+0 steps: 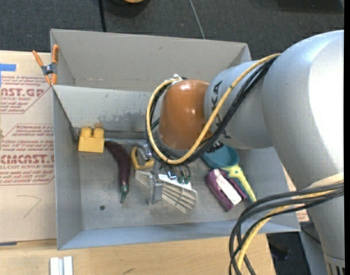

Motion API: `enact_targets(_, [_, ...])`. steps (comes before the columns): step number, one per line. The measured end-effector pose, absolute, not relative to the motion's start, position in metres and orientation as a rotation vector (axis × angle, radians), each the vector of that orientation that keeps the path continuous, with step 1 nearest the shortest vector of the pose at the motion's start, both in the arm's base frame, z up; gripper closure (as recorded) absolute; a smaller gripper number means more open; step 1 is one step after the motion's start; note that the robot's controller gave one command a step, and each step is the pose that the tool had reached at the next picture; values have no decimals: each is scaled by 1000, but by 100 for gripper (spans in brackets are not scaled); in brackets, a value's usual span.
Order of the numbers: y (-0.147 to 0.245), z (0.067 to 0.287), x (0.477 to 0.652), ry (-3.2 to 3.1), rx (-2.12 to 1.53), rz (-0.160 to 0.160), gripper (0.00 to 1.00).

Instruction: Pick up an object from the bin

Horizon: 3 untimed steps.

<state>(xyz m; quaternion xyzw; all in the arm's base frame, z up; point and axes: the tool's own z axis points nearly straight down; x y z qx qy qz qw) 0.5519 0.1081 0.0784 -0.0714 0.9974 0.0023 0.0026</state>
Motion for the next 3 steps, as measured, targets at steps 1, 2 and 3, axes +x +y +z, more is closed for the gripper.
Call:
enact_targets(1, [64,78,576,3129,-157,12,0])
enact_targets(2, [33,76,571,3121,232,11,100])
enact_targets(3, [33,75,571,3120,233,12,100])
